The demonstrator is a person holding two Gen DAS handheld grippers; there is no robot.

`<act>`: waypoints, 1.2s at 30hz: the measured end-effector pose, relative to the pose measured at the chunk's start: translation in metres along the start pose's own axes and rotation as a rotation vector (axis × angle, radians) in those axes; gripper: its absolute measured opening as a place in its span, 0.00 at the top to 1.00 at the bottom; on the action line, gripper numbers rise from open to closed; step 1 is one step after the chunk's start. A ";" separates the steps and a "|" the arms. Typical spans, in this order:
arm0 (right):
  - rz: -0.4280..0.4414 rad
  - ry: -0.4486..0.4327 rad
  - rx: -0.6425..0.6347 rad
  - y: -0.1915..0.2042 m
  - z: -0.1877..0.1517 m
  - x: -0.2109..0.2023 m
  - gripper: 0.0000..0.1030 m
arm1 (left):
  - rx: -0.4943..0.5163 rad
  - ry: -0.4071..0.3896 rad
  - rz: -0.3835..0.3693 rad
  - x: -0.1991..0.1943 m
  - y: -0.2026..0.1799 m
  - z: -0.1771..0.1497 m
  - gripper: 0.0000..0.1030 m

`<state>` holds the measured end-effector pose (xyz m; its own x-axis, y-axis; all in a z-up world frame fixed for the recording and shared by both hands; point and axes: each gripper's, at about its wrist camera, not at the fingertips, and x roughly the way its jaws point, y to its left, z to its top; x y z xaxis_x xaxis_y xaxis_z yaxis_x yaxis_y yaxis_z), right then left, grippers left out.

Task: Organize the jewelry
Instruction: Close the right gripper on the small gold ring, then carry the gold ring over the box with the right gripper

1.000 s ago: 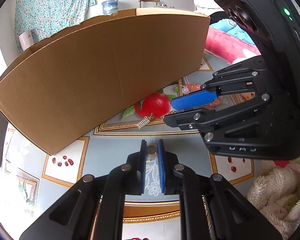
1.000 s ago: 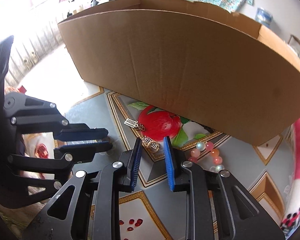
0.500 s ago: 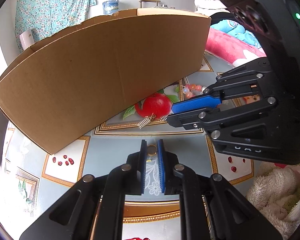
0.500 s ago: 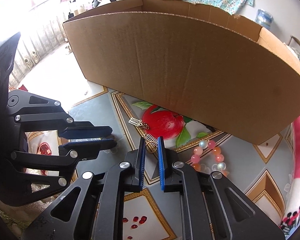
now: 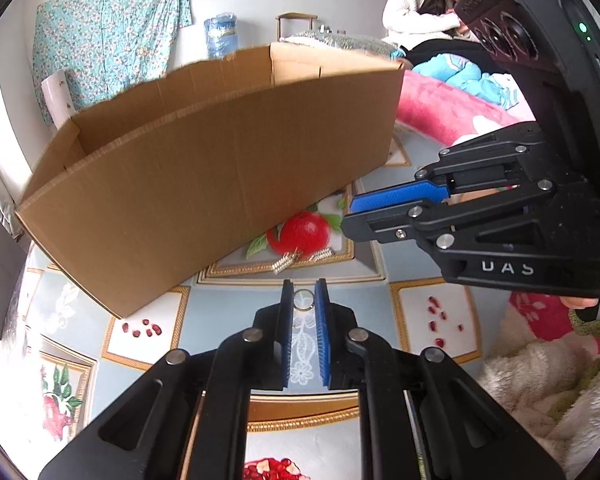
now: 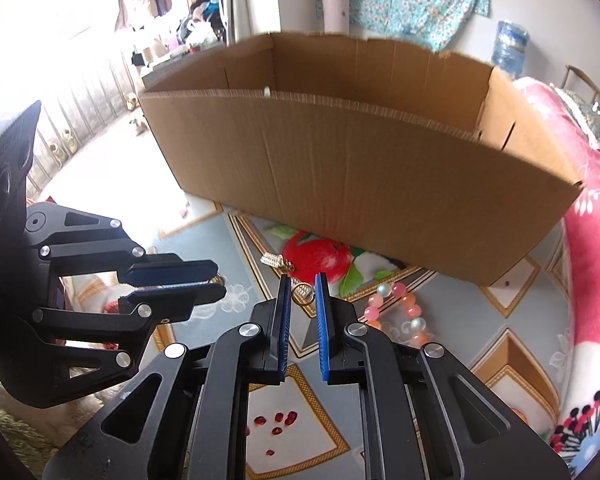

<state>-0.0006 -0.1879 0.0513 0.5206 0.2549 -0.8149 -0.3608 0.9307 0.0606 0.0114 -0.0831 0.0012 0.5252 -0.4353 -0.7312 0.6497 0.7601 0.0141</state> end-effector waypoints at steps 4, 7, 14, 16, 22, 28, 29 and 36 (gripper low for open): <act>0.017 -0.066 0.006 -0.001 0.002 -0.027 0.90 | 0.007 -0.069 -0.004 -0.028 -0.002 0.010 0.90; 0.025 -0.139 -0.004 -0.002 0.016 -0.053 0.90 | 0.007 -0.133 -0.007 -0.048 0.002 0.023 0.90; 0.031 -0.347 -0.007 -0.021 0.052 -0.102 0.90 | 0.017 -0.294 0.037 -0.079 0.015 0.067 0.90; 0.039 -0.375 0.002 -0.030 0.063 -0.103 0.90 | 0.003 -0.303 0.047 -0.074 0.023 0.081 0.90; 0.101 -0.291 0.044 -0.065 0.104 -0.071 0.90 | -0.074 -0.223 -0.002 -0.041 0.047 0.113 0.90; 0.132 -0.130 0.091 -0.088 0.130 -0.021 0.90 | -0.183 -0.071 -0.110 0.016 0.069 0.144 0.90; 0.137 -0.098 0.094 -0.092 0.131 -0.011 0.90 | -0.195 -0.055 -0.129 0.022 0.071 0.147 0.90; 0.143 -0.006 0.110 -0.110 0.139 0.020 0.89 | -0.283 0.081 -0.224 0.064 0.078 0.161 0.90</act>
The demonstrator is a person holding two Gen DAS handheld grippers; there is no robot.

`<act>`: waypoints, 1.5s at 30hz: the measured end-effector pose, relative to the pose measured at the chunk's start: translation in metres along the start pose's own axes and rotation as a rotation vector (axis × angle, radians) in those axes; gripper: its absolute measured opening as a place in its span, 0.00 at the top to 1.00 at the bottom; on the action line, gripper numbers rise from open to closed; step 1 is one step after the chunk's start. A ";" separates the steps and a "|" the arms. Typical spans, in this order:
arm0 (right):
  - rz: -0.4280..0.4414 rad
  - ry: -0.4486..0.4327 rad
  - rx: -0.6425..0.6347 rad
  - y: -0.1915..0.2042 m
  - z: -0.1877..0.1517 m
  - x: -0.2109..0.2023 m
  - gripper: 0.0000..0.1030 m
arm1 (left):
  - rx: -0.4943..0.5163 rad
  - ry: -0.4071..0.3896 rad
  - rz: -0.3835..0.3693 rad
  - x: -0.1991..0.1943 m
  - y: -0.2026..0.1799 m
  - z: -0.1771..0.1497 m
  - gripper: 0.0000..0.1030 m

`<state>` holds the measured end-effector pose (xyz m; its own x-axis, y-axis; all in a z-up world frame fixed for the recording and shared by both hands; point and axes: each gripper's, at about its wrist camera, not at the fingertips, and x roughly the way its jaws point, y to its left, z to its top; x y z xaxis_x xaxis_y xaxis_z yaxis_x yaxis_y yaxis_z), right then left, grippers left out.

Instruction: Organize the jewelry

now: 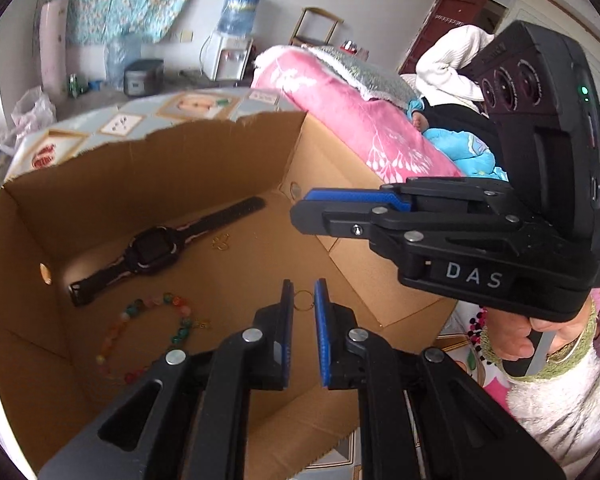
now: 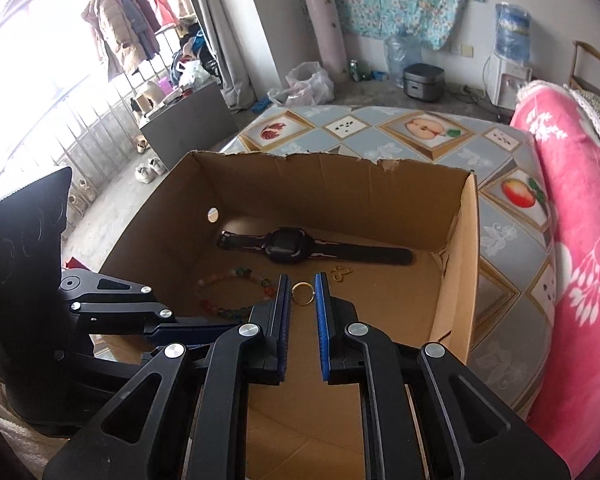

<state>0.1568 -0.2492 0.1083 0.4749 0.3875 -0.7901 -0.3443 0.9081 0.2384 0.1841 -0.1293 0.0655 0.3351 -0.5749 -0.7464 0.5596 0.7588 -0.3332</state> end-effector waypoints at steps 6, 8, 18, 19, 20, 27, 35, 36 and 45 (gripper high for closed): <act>0.002 -0.023 0.019 -0.010 0.007 -0.007 0.87 | -0.024 0.032 -0.037 0.008 -0.003 0.004 0.84; 0.002 -0.039 0.022 -0.012 0.010 -0.011 0.84 | -0.029 0.029 -0.043 0.008 -0.004 0.005 0.77; -0.019 -0.147 0.050 -0.021 0.010 -0.045 0.77 | -0.029 -0.094 -0.007 -0.029 -0.001 0.008 0.75; -0.021 -0.160 0.054 -0.021 0.009 -0.050 0.76 | -0.018 -0.117 0.007 -0.038 -0.002 0.005 0.74; -0.019 -0.177 0.057 -0.020 0.007 -0.057 0.74 | -0.008 -0.134 0.016 -0.045 -0.003 0.004 0.73; -0.007 -0.316 0.031 0.002 -0.030 -0.114 0.59 | 0.067 -0.246 0.106 -0.107 -0.002 -0.042 0.57; 0.028 -0.293 0.029 0.034 -0.094 -0.123 0.53 | 0.071 -0.190 0.185 -0.133 0.009 -0.117 0.39; 0.031 -0.274 0.039 0.037 -0.102 -0.118 0.53 | 0.064 -0.176 0.189 -0.132 0.010 -0.126 0.38; 0.129 -0.046 0.131 0.057 -0.149 -0.040 0.53 | 0.084 -0.061 0.218 -0.080 0.003 -0.178 0.38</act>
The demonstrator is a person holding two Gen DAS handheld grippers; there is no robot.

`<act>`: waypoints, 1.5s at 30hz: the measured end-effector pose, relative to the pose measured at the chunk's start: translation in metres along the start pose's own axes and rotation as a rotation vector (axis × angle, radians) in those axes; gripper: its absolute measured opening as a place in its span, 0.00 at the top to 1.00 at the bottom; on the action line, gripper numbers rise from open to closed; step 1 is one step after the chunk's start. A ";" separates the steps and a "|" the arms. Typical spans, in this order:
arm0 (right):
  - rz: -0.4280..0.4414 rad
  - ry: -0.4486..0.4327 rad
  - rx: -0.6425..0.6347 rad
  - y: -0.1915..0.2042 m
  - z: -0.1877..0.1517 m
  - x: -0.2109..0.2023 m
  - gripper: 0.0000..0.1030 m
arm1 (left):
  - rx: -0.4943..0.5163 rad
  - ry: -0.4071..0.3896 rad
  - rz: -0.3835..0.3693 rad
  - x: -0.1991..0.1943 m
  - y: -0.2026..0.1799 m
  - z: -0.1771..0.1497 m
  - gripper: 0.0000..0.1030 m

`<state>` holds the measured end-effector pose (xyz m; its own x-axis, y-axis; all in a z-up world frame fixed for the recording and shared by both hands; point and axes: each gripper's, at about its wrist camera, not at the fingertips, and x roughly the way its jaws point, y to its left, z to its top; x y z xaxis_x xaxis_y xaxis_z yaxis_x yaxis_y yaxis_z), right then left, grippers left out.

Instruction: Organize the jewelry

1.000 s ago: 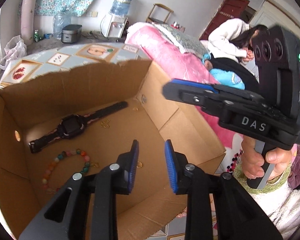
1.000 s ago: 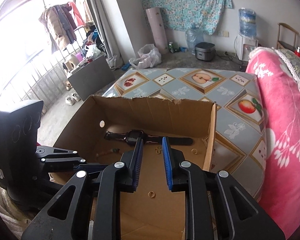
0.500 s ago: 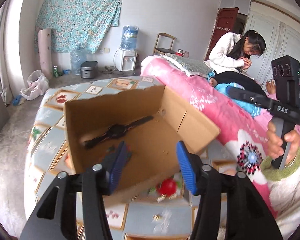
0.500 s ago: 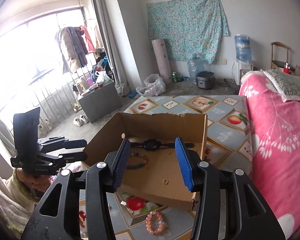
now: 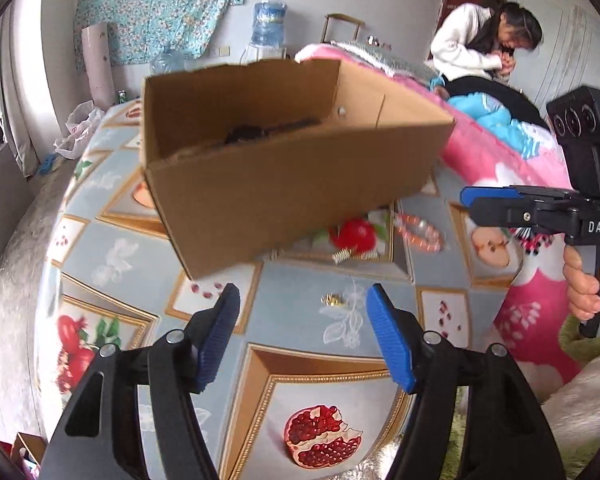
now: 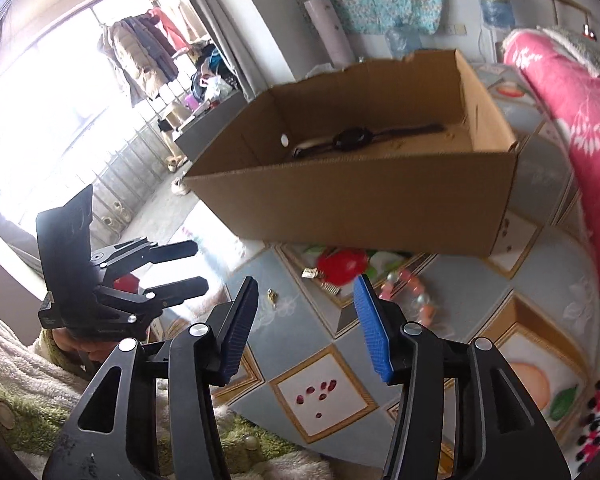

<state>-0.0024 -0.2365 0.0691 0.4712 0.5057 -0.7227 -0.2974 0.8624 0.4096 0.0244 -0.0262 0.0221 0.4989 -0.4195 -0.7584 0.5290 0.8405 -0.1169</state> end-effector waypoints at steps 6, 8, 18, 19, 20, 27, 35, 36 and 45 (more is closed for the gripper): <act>-0.035 0.089 -0.058 0.013 -0.004 0.038 0.57 | 0.047 0.000 0.021 0.026 -0.016 -0.011 0.38; -0.044 0.105 -0.072 0.015 -0.002 0.047 0.59 | 0.074 -0.011 0.030 0.031 -0.021 -0.011 0.44; -0.138 0.150 -0.212 0.022 0.003 0.075 0.66 | 0.181 -0.024 0.030 0.050 -0.036 -0.004 0.54; -0.149 0.156 -0.240 0.024 0.004 0.078 0.67 | 0.188 -0.022 0.030 0.052 -0.036 -0.003 0.55; -0.156 0.160 -0.260 0.024 0.005 0.080 0.69 | 0.193 -0.020 0.031 0.055 -0.037 -0.003 0.57; -0.159 0.240 -0.416 0.028 0.011 0.098 0.79 | 0.195 -0.004 0.022 0.064 -0.035 0.000 0.65; -0.133 0.304 -0.511 0.026 0.014 0.097 0.85 | 0.212 0.003 0.036 0.065 -0.031 0.001 0.68; -0.130 0.309 -0.514 0.025 0.014 0.097 0.87 | 0.213 0.003 0.036 0.065 -0.032 0.001 0.68; -0.103 0.308 -0.458 0.012 0.016 0.091 0.97 | 0.255 0.003 0.039 0.068 -0.038 0.006 0.68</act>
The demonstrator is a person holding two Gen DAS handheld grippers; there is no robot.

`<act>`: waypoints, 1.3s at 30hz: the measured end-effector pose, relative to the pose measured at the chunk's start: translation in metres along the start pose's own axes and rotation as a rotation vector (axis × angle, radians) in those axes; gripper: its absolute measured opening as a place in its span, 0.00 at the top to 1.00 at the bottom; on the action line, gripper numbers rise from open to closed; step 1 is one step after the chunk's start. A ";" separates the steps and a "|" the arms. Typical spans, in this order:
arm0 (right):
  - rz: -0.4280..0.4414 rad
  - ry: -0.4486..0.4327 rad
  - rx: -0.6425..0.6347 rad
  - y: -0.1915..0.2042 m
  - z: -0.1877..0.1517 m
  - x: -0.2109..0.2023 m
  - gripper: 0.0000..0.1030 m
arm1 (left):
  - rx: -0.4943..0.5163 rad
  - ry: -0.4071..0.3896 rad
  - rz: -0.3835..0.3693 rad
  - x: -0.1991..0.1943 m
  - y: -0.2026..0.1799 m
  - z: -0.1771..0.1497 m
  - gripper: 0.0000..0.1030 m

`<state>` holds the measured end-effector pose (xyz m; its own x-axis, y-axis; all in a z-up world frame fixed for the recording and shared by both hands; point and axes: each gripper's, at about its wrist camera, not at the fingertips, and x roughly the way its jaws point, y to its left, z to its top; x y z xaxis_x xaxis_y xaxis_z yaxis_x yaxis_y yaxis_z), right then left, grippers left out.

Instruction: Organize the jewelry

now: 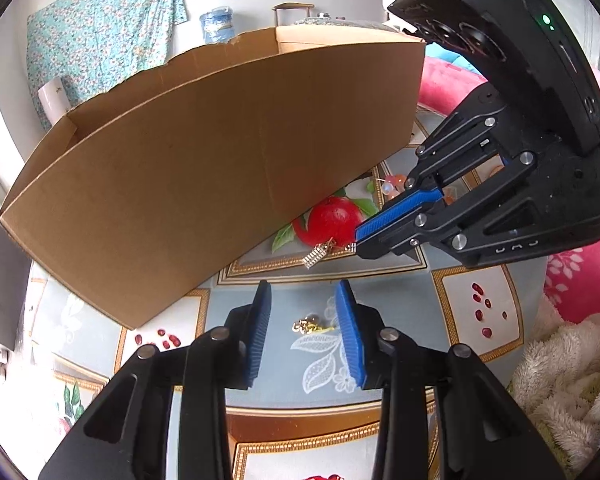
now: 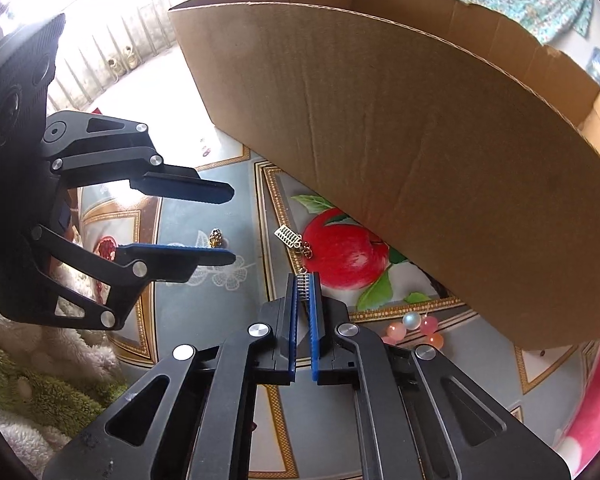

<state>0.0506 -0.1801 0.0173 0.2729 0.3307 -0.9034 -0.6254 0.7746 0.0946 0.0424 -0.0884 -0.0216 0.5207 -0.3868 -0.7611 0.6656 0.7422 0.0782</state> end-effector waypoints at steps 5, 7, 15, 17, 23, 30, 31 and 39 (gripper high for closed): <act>0.005 -0.014 0.070 -0.011 -0.010 -0.005 0.97 | 0.050 -0.008 0.004 0.005 -0.005 0.008 0.68; 0.008 -0.018 0.096 -0.014 -0.014 -0.006 0.97 | 0.059 -0.009 -0.009 0.009 -0.005 0.011 0.68; 0.022 -0.038 0.175 -0.032 -0.028 -0.014 0.98 | 0.090 0.008 -0.048 0.023 -0.001 0.022 0.69; 0.025 -0.040 0.179 -0.034 -0.030 -0.017 0.98 | 0.105 0.023 -0.053 0.028 -0.002 0.025 0.77; 0.040 -0.046 0.188 -0.050 -0.037 -0.025 0.98 | 0.110 0.033 -0.084 0.032 -0.006 0.029 0.91; 0.047 -0.065 0.208 -0.049 -0.039 -0.024 0.98 | 0.115 0.035 -0.078 0.032 -0.011 0.028 0.93; 0.048 -0.068 0.212 -0.049 -0.040 -0.025 0.98 | 0.112 0.034 -0.078 0.031 -0.011 0.028 0.94; 0.042 -0.077 0.215 -0.046 -0.048 -0.026 1.00 | 0.077 0.024 -0.063 0.022 -0.008 0.025 0.99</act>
<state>0.0375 -0.2498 0.0162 0.3102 0.3990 -0.8629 -0.4697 0.8534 0.2258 0.0620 -0.1172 -0.0229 0.4645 -0.4170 -0.7813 0.7362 0.6721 0.0789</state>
